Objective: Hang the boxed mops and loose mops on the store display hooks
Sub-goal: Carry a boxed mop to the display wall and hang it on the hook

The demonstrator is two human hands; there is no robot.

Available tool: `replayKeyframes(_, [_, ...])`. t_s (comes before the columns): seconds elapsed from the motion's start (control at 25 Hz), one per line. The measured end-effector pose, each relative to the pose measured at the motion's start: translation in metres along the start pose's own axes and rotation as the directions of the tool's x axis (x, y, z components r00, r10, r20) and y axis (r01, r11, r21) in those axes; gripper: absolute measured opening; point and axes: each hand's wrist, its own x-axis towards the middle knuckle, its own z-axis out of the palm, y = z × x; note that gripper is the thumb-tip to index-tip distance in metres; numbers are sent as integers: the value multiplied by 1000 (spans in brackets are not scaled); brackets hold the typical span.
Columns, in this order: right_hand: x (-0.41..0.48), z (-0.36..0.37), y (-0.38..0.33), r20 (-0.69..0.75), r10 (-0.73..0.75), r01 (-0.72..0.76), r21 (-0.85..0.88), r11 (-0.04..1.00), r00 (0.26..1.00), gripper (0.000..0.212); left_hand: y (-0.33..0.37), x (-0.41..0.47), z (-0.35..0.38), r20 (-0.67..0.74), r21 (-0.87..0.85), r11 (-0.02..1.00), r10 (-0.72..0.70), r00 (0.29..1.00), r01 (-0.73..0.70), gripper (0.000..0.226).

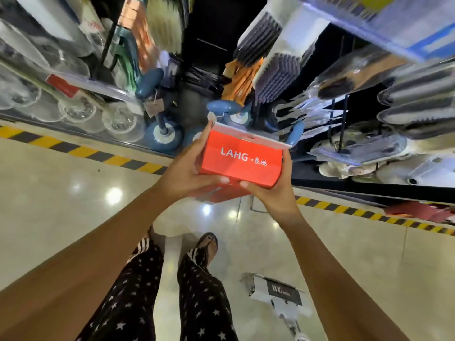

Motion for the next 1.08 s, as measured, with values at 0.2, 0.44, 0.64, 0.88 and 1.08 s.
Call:
replayKeyframes(0.2, [-23,14,-10,10,47,-47,25,999,999,99,-4,-29,-6,-39,-5,1000,-28,999,28,111])
replayKeyframes(0.44, [-57,40,-39,50,3,-4,14,1000,999,90,23,-88,-32,-168,51,998,-18,986,27,112])
replayKeyframes(0.64, [-95,69,-105,204,-91,96,-11,995,975,110,78,-171,-61,-382,79,996,-15,924,49,116])
replayKeyframes(0.88, [-151,100,-202,372,-346,413,-119,903,862,107,148,-281,-75,-632,48,999,31,774,-1,117])
replayKeyframes(1.08, [-194,126,-250,499,-389,500,-107,859,775,99,191,-360,-79,-749,33,999,39,662,-22,113])
